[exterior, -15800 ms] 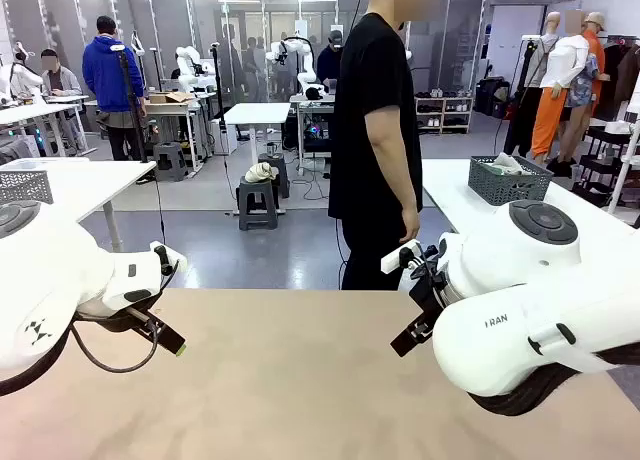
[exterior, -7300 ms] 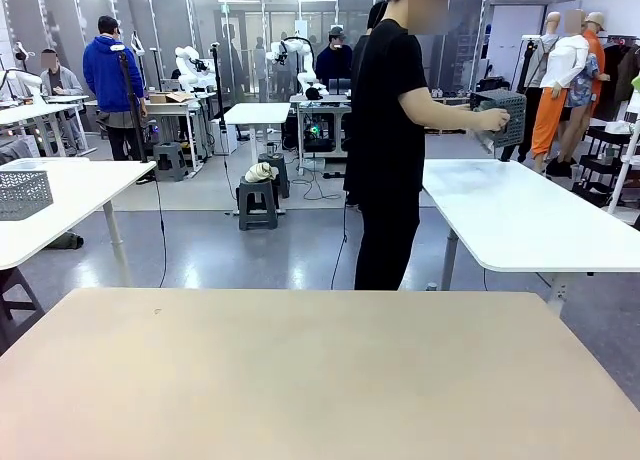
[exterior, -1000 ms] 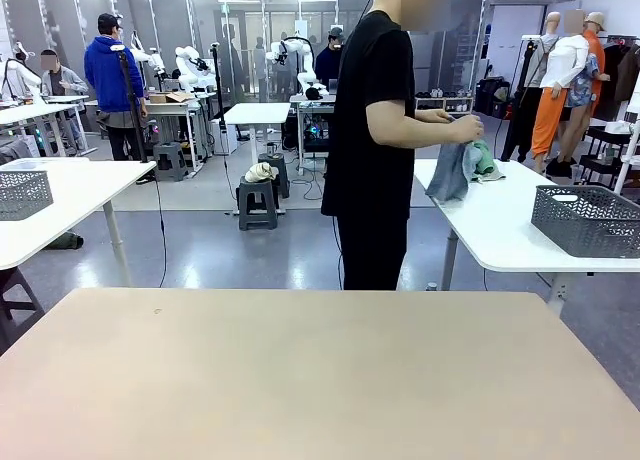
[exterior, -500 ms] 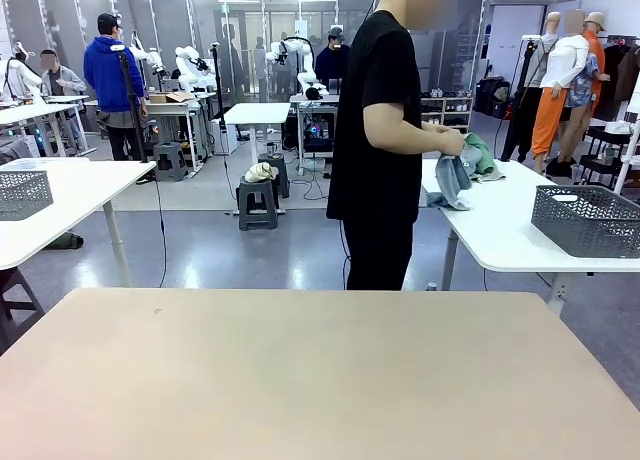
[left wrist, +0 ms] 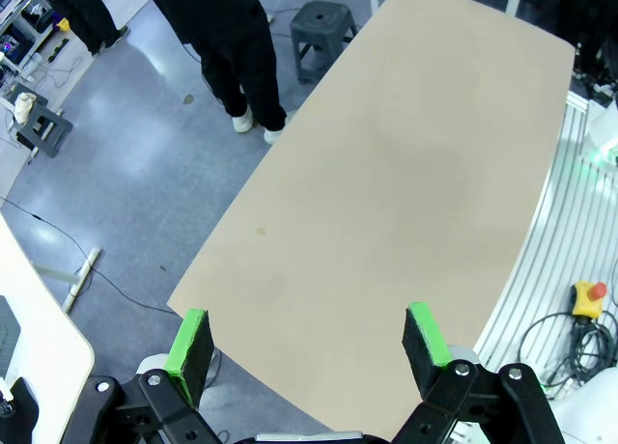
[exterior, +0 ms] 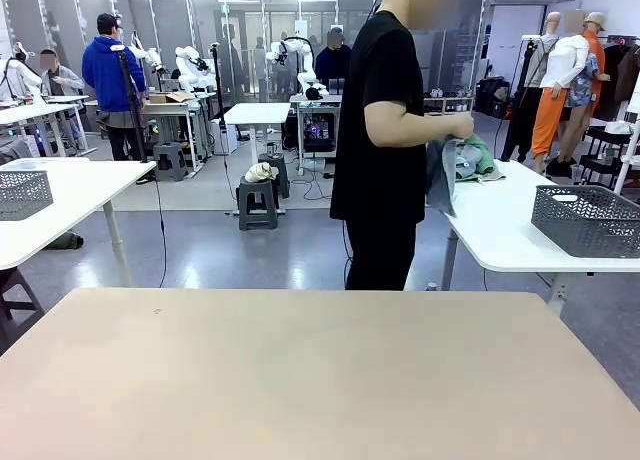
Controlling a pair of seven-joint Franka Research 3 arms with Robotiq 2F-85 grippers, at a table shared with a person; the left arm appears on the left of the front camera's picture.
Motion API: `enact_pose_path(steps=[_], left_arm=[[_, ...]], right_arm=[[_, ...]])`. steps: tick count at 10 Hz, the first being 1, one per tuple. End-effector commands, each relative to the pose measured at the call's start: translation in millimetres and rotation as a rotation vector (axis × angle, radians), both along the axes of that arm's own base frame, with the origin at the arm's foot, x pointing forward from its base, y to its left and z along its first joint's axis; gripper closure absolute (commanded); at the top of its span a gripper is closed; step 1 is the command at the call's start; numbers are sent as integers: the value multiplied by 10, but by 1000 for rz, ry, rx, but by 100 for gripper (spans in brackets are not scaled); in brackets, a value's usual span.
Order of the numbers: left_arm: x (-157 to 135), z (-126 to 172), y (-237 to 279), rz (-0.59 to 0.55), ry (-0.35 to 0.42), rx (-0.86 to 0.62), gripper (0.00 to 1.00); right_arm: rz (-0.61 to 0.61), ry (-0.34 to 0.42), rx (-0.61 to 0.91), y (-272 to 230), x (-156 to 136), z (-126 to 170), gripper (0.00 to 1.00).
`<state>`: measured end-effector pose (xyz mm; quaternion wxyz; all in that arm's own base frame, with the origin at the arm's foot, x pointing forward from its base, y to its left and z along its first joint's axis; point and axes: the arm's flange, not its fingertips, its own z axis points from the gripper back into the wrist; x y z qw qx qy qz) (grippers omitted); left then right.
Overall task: Fold the towels and place them in the basket.
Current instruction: When a person lays out a Towel with hook on the table, fold it in half twice.
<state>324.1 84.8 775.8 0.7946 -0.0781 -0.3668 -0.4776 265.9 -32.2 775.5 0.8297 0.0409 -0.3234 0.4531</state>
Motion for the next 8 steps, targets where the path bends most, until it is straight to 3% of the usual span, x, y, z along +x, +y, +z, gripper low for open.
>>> enact_pose_path(steps=[1,8], left_arm=[[-2,5,-9,-1,-6,-5,0],[-2,5,-9,-1,-6,-5,0]], right_arm=[[2,1,2,7,2,2,0],[2,1,2,7,2,2,0]])
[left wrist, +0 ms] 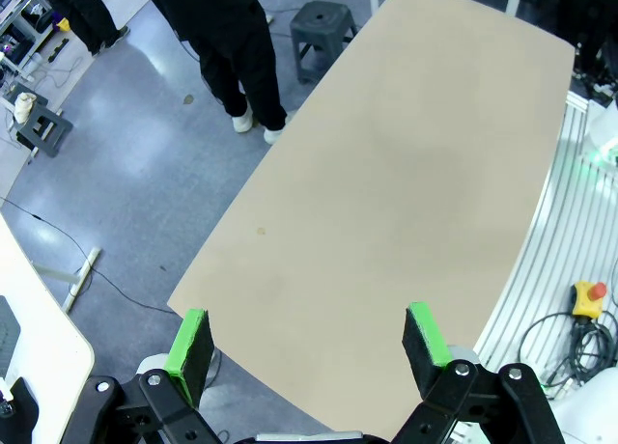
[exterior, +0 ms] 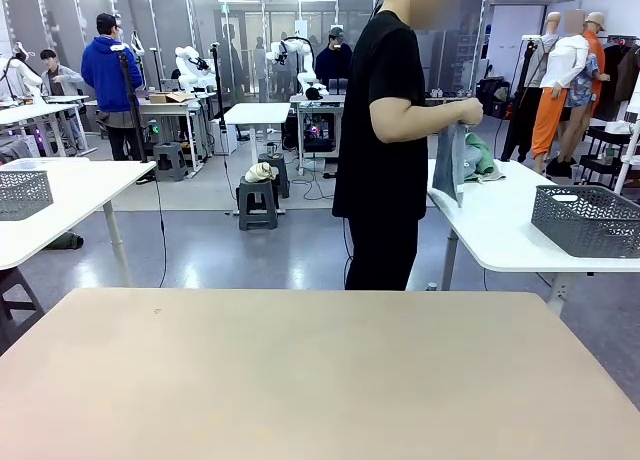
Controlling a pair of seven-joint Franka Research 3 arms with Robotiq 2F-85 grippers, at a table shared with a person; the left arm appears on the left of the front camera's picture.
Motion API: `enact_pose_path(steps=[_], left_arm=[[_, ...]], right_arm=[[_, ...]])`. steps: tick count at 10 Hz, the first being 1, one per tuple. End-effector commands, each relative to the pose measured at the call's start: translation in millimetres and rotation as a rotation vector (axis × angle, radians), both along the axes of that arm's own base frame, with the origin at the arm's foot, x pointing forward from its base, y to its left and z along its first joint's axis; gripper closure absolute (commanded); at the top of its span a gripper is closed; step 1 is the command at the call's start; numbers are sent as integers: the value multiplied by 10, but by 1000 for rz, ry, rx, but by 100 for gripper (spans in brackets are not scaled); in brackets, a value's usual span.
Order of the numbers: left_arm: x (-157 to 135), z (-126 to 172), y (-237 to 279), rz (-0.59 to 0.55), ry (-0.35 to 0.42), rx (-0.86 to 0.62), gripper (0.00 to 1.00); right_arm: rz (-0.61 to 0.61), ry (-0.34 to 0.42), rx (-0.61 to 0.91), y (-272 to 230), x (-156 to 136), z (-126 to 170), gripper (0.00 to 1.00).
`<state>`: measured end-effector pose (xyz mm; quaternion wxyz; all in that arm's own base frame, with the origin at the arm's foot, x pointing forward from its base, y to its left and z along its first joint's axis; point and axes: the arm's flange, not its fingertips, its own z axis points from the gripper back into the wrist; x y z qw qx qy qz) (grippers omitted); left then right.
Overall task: Fold the towels and place them in the basket.
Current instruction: When a person lays out a Towel with hook on the table, fold it in half twice.
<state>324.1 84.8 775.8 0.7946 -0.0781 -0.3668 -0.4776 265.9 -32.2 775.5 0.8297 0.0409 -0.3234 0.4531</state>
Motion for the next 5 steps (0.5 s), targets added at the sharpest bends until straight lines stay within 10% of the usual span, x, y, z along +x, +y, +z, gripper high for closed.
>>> enact_pose_path(steps=[1,5], left_arm=[[-2,5,-9,-1,-6,-5,0],[-2,5,-9,-1,-6,-5,0]], right_arm=[[2,1,2,7,2,2,0],[63,-26,30,-83,-34,98,0]])
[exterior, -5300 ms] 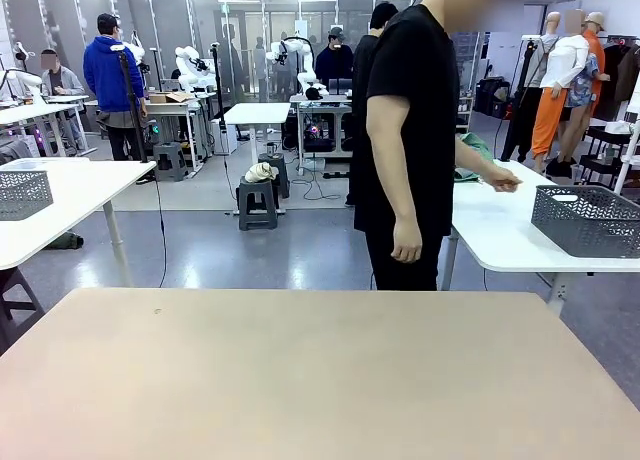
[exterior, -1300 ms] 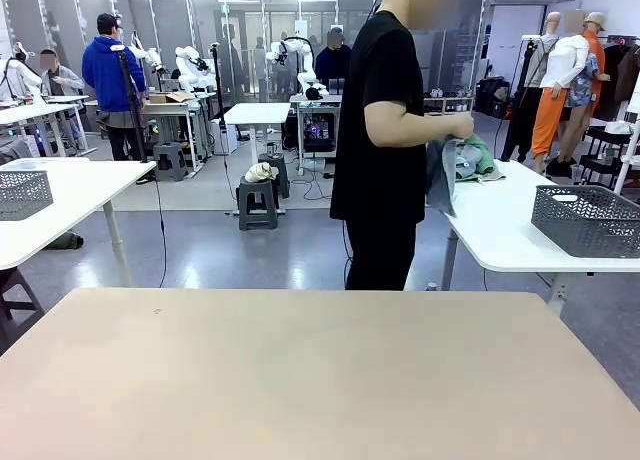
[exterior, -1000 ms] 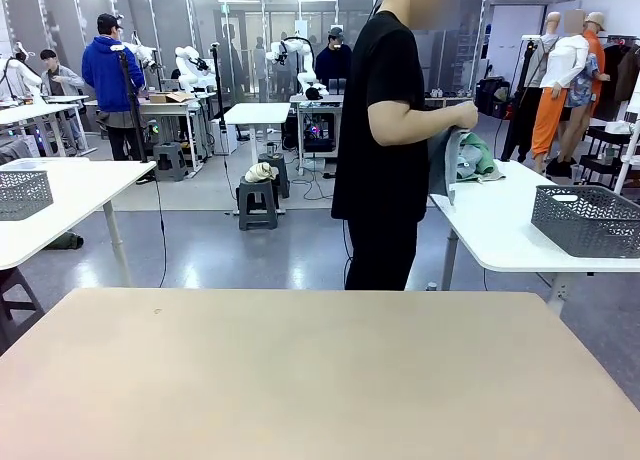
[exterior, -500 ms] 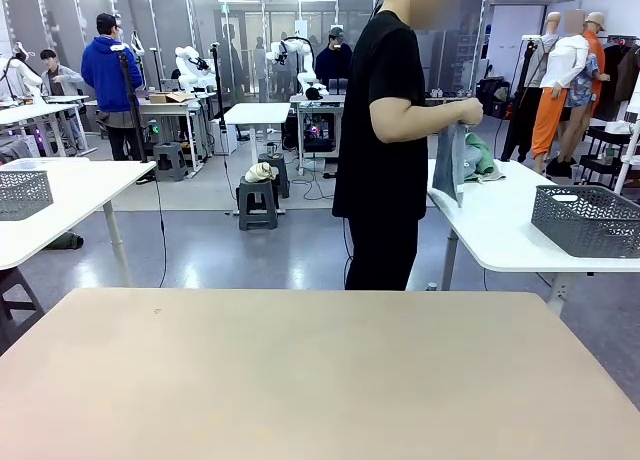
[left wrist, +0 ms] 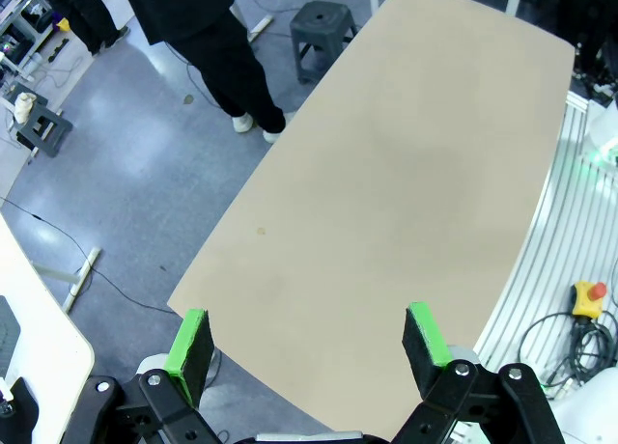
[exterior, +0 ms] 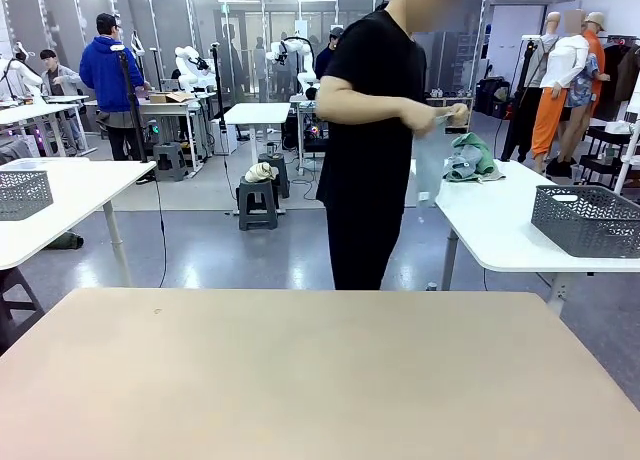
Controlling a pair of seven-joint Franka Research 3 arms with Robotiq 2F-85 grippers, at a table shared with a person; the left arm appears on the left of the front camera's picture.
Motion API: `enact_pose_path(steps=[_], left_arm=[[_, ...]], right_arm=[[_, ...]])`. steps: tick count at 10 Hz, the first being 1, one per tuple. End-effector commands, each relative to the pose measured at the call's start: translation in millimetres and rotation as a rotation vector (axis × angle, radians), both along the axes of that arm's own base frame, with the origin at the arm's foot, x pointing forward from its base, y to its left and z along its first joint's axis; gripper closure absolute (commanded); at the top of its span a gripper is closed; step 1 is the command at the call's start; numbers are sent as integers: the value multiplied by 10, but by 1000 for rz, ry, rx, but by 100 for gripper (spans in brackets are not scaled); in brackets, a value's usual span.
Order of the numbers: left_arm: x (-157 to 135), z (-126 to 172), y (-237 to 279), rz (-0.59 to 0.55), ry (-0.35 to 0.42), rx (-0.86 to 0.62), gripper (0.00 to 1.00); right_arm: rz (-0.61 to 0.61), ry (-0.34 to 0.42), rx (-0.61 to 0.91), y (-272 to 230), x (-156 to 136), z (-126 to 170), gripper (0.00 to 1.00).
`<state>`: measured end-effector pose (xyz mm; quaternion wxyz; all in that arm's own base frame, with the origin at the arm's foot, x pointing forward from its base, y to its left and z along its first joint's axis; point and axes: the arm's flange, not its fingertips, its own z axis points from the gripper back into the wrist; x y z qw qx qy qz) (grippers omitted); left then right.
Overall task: Fold the towels and place them in the basket.
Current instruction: When a person lays out a Towel with hook on the table, fold it in half twice.
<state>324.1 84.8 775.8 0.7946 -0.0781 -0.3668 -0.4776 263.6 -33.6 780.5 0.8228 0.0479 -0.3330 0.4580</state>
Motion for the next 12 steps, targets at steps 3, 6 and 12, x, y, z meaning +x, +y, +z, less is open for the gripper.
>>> enact_pose_path(steps=[3,6,12], left_arm=[[-2,5,-9,-1,-6,-5,0],[-2,5,-9,-1,-6,-5,0],[-2,5,-9,-1,-6,-5,0]], right_arm=[[54,-33,60,-151,-23,153,0],[67,-40,85,-163,-28,193,0],[37,-41,83,-127,-61,178,0]])
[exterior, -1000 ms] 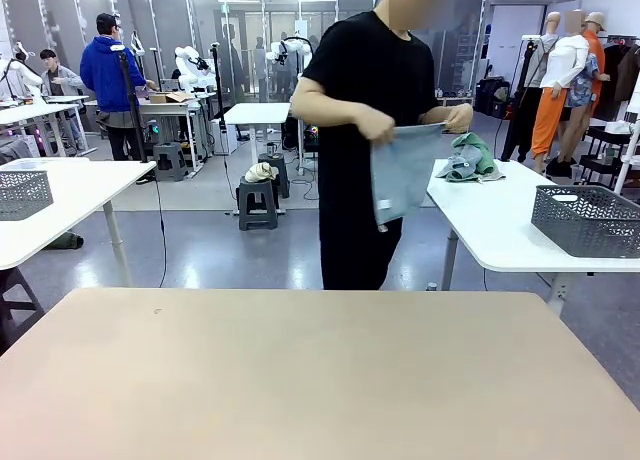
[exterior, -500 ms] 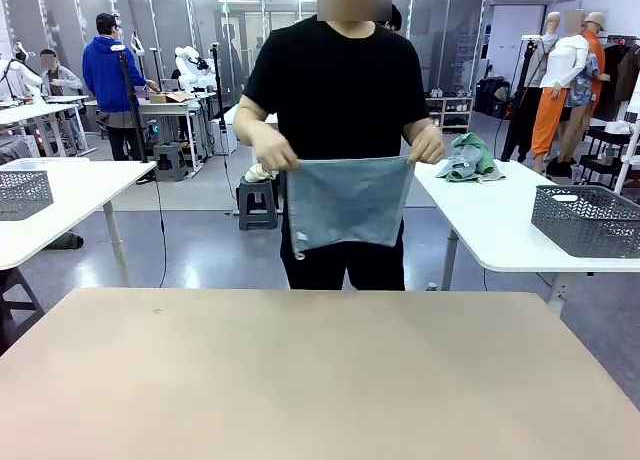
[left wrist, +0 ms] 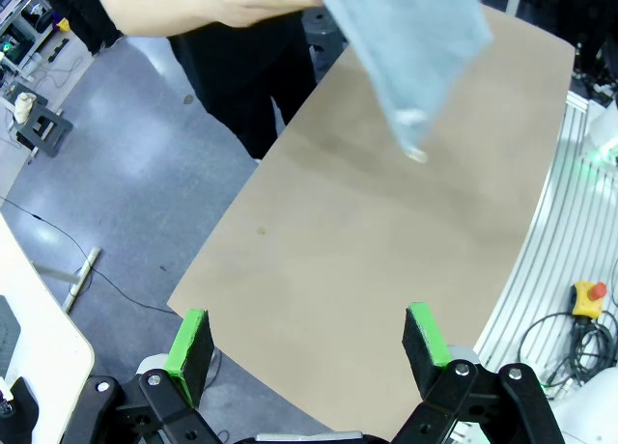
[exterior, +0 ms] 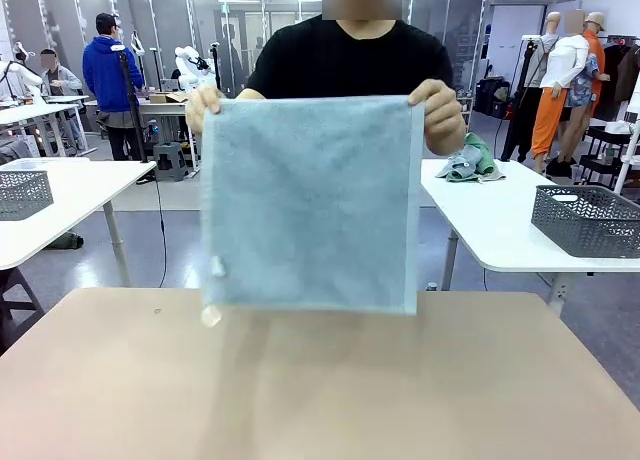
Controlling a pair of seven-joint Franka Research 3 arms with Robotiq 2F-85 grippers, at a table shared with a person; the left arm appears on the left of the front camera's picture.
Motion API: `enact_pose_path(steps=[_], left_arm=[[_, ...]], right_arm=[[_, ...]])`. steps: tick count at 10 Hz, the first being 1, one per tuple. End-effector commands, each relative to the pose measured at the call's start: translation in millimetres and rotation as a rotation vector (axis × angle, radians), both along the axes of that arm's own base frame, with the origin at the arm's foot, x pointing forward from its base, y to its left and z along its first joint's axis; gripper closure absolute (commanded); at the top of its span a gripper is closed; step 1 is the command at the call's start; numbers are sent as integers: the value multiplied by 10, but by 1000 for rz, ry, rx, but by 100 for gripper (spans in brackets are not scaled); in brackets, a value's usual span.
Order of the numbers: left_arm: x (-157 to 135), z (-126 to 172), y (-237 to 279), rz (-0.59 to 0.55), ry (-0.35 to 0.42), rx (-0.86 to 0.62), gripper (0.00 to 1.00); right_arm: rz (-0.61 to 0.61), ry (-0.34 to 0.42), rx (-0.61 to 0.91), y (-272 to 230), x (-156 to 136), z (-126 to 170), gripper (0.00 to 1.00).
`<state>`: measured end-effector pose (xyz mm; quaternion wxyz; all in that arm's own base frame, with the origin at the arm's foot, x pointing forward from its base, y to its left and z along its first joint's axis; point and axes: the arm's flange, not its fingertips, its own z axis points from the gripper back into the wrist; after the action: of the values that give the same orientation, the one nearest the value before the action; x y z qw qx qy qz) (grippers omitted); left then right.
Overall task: Fold the towels and place them in the basket.
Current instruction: When a person lays out a Towel with hook on the table, fold it in half twice.
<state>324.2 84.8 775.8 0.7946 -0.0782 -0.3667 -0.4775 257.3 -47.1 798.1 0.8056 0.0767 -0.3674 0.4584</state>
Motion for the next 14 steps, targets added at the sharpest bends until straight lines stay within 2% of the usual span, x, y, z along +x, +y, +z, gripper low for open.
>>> enact_pose_path(steps=[1,14], left_arm=[[-2,5,-10,-1,-6,-4,0],[-2,5,-10,-1,-6,-4,0]], right_arm=[[5,0,3,9,3,2,0],[5,0,3,9,3,2,0]])
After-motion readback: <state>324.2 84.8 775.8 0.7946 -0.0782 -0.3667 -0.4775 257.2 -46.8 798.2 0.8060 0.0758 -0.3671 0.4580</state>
